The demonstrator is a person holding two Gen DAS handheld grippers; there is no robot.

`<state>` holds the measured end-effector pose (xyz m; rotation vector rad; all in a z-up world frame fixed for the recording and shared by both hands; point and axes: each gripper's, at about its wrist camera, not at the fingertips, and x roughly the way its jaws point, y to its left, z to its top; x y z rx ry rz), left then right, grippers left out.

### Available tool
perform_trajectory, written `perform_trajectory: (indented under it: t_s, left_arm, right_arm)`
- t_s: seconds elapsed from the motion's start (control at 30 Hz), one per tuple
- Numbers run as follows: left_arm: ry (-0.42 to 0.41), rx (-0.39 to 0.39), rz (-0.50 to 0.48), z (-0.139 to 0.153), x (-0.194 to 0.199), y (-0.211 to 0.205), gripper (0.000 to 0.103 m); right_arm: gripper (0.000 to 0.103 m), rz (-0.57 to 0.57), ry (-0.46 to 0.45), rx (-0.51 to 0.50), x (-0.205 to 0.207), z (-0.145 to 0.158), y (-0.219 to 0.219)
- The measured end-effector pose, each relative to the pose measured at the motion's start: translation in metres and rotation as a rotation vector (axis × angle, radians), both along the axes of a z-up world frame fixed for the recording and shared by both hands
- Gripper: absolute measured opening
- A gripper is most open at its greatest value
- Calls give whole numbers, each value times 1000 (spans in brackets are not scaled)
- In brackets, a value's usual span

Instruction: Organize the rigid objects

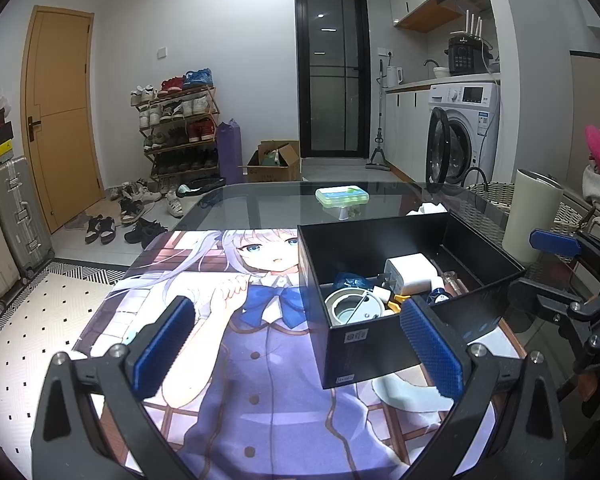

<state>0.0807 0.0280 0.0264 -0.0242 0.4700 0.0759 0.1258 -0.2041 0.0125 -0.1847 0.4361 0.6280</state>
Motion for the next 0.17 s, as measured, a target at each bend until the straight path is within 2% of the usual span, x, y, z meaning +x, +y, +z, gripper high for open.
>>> perform_trajectory:
  t_s: [0.17]
  left_arm:
    - [-3,6,-2,0,0,0,103]
  right_arm:
    - [103,1,0,0,0,0,0]
